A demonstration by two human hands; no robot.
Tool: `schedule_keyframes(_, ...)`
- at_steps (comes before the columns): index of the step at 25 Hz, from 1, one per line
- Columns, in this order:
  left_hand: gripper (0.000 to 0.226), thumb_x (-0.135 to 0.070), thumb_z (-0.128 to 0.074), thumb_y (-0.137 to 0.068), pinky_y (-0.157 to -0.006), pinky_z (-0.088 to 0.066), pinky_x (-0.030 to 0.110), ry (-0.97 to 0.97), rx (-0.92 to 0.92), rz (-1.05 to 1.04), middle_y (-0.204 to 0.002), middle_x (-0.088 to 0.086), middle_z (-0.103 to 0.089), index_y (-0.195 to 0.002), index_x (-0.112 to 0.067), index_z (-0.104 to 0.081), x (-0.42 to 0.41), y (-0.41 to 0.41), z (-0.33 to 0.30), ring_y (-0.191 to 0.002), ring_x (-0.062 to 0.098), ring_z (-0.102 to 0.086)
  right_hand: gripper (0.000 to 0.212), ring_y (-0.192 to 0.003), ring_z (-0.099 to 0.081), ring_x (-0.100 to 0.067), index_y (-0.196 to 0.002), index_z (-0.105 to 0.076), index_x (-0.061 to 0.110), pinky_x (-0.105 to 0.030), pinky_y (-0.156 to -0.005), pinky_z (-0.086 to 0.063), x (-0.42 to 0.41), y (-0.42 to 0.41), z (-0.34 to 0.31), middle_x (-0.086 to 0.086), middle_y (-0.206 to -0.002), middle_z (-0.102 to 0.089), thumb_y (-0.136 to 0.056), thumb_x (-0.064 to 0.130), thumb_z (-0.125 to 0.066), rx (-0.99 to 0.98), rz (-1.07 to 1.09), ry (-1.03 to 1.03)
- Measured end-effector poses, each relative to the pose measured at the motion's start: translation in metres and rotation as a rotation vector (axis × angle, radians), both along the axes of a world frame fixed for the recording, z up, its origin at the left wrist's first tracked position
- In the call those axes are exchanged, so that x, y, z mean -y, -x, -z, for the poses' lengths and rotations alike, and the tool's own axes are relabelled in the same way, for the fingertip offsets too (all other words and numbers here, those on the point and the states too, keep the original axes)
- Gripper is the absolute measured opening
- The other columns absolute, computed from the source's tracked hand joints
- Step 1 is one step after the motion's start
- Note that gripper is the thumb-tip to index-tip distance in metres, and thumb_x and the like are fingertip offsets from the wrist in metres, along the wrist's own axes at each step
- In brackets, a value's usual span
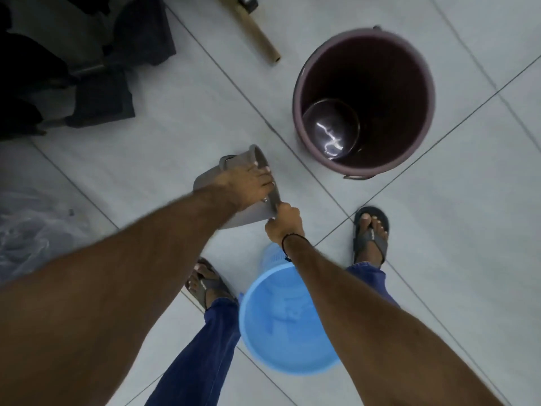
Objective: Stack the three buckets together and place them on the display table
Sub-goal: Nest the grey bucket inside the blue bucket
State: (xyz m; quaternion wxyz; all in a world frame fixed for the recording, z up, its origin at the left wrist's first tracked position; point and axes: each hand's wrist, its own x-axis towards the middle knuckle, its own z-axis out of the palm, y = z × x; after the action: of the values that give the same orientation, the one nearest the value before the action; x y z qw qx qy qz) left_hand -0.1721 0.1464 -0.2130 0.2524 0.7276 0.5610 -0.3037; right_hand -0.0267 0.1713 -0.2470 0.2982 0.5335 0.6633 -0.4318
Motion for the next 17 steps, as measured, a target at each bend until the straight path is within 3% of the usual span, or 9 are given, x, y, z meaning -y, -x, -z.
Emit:
schedule_keyframes(5,0.055,-0.012,-0.057,-0.096,-0.122,-0.021,0.041,-0.059,0.011,0.217,-0.153,0.012,-0.041,-0.147,-0.008,-0.038,0.015,0.013,0.024,-0.143,0.028,-0.035,0.027,-0.095,-0.059,-0.045,-0.108,-0.064,0.006,-0.041,-0.078,-0.051,0.029,0.005,0.032,-0.024,-0.106,-0.063,-0.087,0.007,-0.046,-0.054,-0.003,-0.189)
schedule_keyframes(8,0.042,-0.01,-0.062,-0.092,-0.115,-0.034,0.039,-0.116,0.018,0.174,-0.136,0.009,-0.057,-0.133,-0.012,-0.053,0.029,0.03,0.018,-0.125,0.027,-0.053,0.023,-0.097,-0.057,-0.043,-0.109,-0.064,0.008,-0.04,-0.078,-0.049,0.026,0.012,0.023,-0.024,-0.104,-0.064,-0.091,0.012,-0.05,-0.12,-0.248,-0.223)
schedule_keyframes(13,0.041,-0.011,-0.07,-0.087,-0.097,-0.05,0.037,-0.199,0.034,-0.208,-0.126,0.009,-0.065,-0.127,-0.013,-0.06,0.088,0.042,-0.037,-0.112,0.027,-0.061,0.024,-0.09,-0.064,-0.037,-0.11,-0.067,0.017,-0.039,-0.076,-0.055,-0.001,0.036,-0.036,-0.015,-0.1,-0.07,-0.09,0.013,-0.054,-0.273,-0.861,-0.319)
schedule_keyframes(17,0.044,-0.005,-0.076,-0.078,-0.081,-0.057,0.04,-0.334,0.028,-0.595,-0.116,0.013,-0.069,-0.121,-0.008,-0.066,0.116,0.003,-0.129,-0.101,0.032,-0.066,0.027,-0.088,-0.067,-0.035,-0.109,-0.068,0.021,-0.037,-0.072,-0.054,-0.03,0.043,-0.122,-0.011,-0.097,-0.07,-0.087,0.009,-0.055,-0.371,-1.25,-0.386)
